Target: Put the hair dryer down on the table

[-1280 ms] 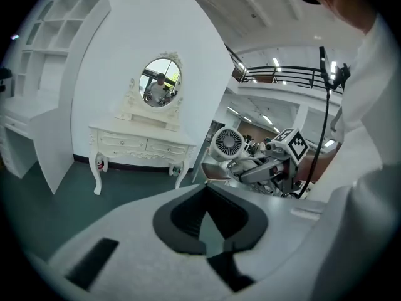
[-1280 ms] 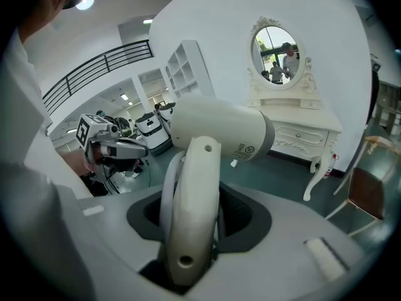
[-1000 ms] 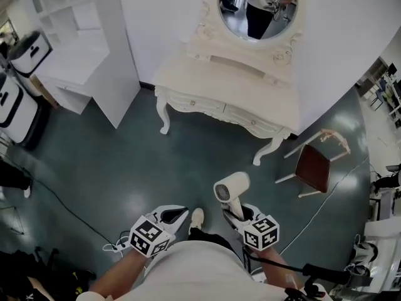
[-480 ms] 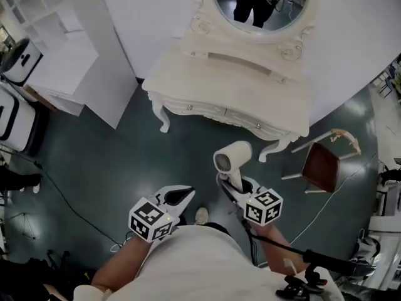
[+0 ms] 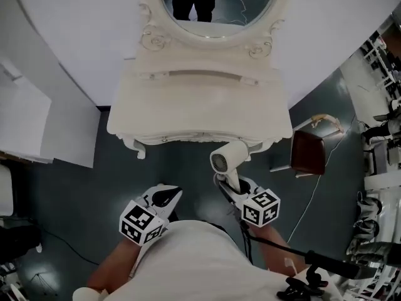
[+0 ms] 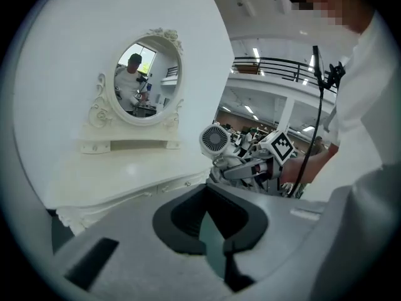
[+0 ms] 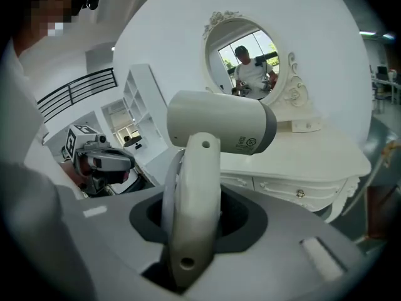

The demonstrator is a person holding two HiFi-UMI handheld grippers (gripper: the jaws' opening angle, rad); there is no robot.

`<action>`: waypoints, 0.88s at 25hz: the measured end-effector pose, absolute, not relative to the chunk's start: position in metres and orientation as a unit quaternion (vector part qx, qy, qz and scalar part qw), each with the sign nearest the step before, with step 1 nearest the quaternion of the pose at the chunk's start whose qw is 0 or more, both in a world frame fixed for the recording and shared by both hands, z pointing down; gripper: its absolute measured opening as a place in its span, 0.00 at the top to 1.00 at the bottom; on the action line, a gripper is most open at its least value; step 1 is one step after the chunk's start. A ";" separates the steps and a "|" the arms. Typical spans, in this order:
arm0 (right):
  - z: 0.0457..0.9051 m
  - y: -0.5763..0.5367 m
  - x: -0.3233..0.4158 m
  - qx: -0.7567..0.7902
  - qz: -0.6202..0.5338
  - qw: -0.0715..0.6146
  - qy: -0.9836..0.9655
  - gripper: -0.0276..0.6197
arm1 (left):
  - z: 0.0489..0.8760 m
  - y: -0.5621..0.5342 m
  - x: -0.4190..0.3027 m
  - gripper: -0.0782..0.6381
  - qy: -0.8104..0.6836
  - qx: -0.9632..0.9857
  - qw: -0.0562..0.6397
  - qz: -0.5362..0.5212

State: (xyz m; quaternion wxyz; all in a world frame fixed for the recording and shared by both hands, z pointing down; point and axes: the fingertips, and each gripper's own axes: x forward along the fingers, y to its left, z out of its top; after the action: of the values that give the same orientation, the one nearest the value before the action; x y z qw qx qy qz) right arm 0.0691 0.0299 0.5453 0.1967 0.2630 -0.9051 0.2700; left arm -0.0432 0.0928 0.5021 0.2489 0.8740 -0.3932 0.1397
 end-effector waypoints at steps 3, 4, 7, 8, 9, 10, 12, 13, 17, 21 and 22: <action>0.542 -0.005 0.052 0.302 0.277 0.196 -0.891 0.75 | 0.499 0.050 -0.077 0.89 -0.357 0.889 0.242 0.153; 0.542 -0.017 0.046 0.316 0.281 0.194 -0.885 0.75 | 0.499 0.037 -0.087 0.89 -0.346 0.893 0.241 0.156; 0.541 -0.046 0.031 0.352 0.287 0.189 -0.871 0.75 | 0.497 0.009 -0.111 0.89 -0.314 0.905 0.236 0.164; 0.541 -0.055 0.027 0.360 0.286 0.190 -0.867 0.75 | 0.497 0.000 -0.117 0.89 -0.305 0.908 0.234 0.167; 0.540 -0.065 0.023 0.368 0.286 0.190 -0.864 0.75 | 0.498 -0.008 -0.124 0.89 -0.297 0.910 0.234 0.170; 0.541 -0.073 0.021 0.375 0.287 0.192 -0.861 0.75 | 0.499 -0.016 -0.129 0.89 -0.291 0.911 0.234 0.173; 0.545 -0.087 0.019 0.385 0.290 0.198 -0.854 0.75 | 0.501 -0.030 -0.135 0.89 -0.284 0.913 0.237 0.174; 0.547 -0.096 0.020 0.388 0.290 0.202 -0.851 0.75 | 0.501 -0.038 -0.136 0.89 -0.282 0.913 0.238 0.172; 0.561 -0.142 0.027 0.387 0.290 0.223 -0.847 0.75 | 0.498 -0.073 -0.132 0.89 -0.287 0.913 0.240 0.163; 0.586 -0.200 0.033 0.369 0.282 0.250 -0.850 0.75 | 0.492 -0.120 -0.130 0.89 -0.319 0.904 0.233 0.163; 0.593 -0.215 0.036 0.362 0.280 0.260 -0.850 0.75 | 0.488 -0.132 -0.128 0.89 -0.330 0.900 0.235 0.159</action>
State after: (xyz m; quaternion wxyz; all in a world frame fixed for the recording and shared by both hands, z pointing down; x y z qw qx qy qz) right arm 0.0359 -0.2153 0.5930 0.2597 0.3623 -0.8503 0.2799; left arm -0.1282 -0.1319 0.4881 0.2353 0.9001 -0.3304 0.1592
